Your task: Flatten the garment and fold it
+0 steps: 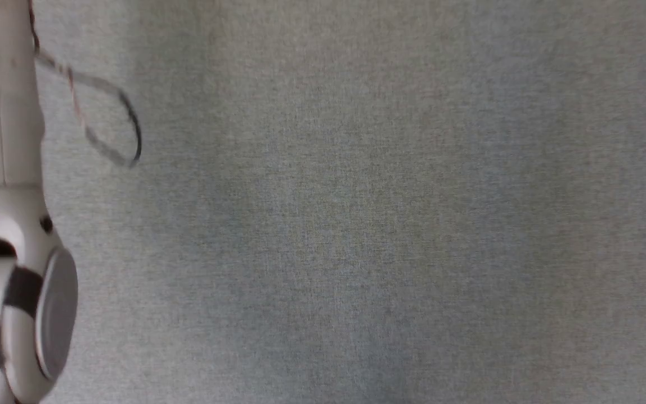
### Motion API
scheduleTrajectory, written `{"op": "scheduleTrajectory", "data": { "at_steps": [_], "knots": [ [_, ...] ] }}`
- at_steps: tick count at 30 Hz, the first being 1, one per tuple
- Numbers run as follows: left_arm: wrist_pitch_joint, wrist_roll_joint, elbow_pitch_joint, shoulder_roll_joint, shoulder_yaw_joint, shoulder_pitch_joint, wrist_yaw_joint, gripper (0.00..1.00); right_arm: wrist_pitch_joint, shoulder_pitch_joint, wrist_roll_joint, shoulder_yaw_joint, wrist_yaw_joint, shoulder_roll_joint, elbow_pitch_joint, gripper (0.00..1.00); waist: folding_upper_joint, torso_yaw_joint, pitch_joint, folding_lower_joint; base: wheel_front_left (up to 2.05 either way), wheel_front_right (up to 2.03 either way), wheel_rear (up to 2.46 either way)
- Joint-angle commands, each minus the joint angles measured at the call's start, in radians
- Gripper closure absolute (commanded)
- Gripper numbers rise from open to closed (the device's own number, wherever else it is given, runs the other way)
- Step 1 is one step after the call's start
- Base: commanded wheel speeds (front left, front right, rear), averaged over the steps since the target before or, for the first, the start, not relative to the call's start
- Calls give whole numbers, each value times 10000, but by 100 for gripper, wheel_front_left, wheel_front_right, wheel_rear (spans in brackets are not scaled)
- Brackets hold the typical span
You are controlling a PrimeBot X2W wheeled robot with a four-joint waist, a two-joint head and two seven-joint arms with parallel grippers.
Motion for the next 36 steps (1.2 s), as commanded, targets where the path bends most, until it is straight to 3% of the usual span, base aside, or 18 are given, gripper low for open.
{"op": "scheduleTrajectory", "data": {
  "at_steps": [1, 7, 15, 26, 36],
  "knots": [
    [372, -199, -159, 102, 33, 454, -83, 100, 43, 399, 413, 133, -9, -131, -77, 100, 0, -56, -636, 0, 0, 0, 0],
    [1598, -867, -1442, 356, 243, 2467, -80, 100, 435, 2405, 2198, 748, -9, -744, -1272, 100, 0, -121, -1740, 0, 0, 0, 0],
    [2478, -1662, -4414, 126, 647, 6332, 378, 100, 1576, 6474, 3926, 455, -9, -1361, -4529, 100, 0, -103, -3004, 0, 0, 0, 0],
    [2930, -1855, -8033, -441, 423, 11115, 890, 100, 2840, 11664, 4656, -1150, -9, -263, -8810, 100, 0, -47, -4115, 0, 0, 0, 0],
    [2853, -698, -10056, -164, -55, 14437, 1226, 100, 3102, 15087, 5249, -1913, -9, 257, -10968, 100, 0, 6, -5089, 0, 0, 0, 0]
  ]
}}
